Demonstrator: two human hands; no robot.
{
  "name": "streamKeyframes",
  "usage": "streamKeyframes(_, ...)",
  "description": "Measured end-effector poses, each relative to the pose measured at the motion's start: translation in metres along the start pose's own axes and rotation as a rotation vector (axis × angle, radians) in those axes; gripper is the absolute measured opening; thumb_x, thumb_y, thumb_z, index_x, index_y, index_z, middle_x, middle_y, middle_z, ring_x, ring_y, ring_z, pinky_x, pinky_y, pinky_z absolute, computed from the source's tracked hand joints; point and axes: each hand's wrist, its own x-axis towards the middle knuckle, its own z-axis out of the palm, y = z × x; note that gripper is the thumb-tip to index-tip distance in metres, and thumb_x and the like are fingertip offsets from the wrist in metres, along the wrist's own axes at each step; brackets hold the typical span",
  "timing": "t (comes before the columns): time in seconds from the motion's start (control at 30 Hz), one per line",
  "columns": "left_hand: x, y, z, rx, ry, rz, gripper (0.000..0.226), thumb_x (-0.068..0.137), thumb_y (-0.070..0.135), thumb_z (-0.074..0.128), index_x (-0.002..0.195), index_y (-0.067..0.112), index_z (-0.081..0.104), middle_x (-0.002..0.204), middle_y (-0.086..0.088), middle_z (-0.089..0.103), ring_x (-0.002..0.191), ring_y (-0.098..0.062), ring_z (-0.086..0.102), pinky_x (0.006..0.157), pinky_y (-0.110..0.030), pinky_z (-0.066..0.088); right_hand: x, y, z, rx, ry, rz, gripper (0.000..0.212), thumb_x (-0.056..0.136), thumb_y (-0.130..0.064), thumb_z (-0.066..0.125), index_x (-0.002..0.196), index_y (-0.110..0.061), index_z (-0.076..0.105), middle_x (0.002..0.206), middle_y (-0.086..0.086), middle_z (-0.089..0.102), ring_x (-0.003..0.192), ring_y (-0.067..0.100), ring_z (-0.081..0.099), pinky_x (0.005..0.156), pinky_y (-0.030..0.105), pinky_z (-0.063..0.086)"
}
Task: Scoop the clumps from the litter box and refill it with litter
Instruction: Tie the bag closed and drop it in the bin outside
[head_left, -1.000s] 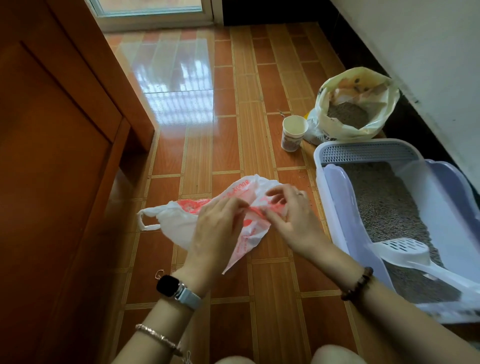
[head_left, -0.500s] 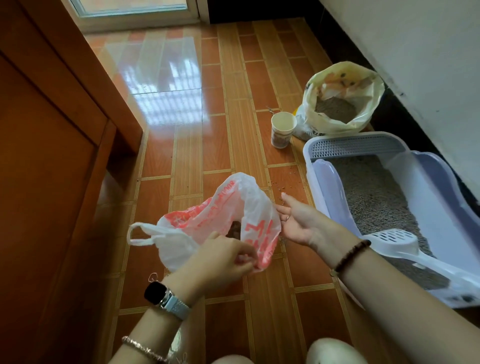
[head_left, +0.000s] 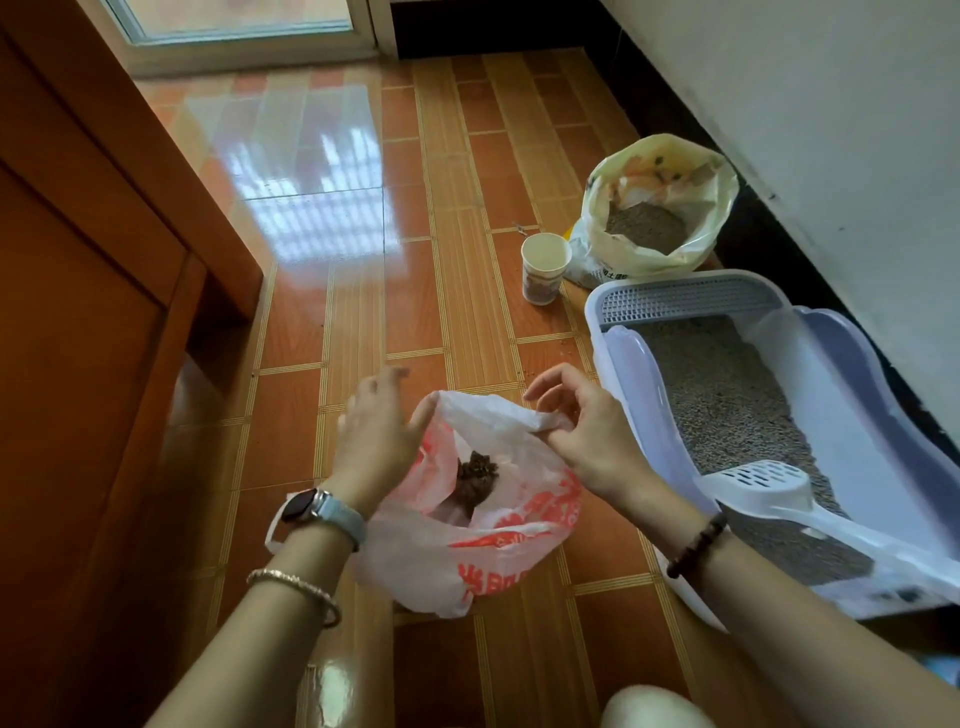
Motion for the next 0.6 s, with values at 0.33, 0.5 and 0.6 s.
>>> streamKeyframes(0.33,0.0,-0.008,-0.002,-0.57,-0.488,-0.388,0.068,0.088,0.067,0.043,0.047,0.013,0.048,0.043,0.002,0.036,0.035,-0.011,0.029,0.045,-0.023,0.028,0.008,0.009,-0.009,0.252,-0.321,0.441,0.056,0.063,-0.043,0.087,0.111,-0.025,0.063,0.106,0.004,0.067,0.1,0.011,0.064,0.098,0.034,0.049)
streamKeyframes(0.5,-0.003,-0.001,-0.021,-0.842,-0.345,-0.415,0.023,0.083,0.029,0.073,0.096,0.01,0.07,0.073,-0.009,0.071,0.055,-0.018,0.063,0.048,-0.025,0.052,0.009,0.006,-0.014,0.116,-0.352,0.506,0.042,0.074,-0.048,0.078,0.102,-0.016,0.075,0.1,0.0,0.074,0.096,0.013,0.068,0.091,0.034,0.054)
streamKeyframes(0.6,-0.003,0.002,-0.023,-0.824,-0.089,-0.334,0.009,0.086,0.009,0.07,0.094,0.012,0.068,0.086,-0.01,0.07,0.067,-0.019,0.067,0.054,-0.026,0.056,0.007,0.005,-0.012,0.179,-0.198,0.396,0.015,0.079,-0.012,0.077,0.093,-0.015,0.074,0.092,0.006,0.073,0.086,0.014,0.068,0.081,0.031,0.056)
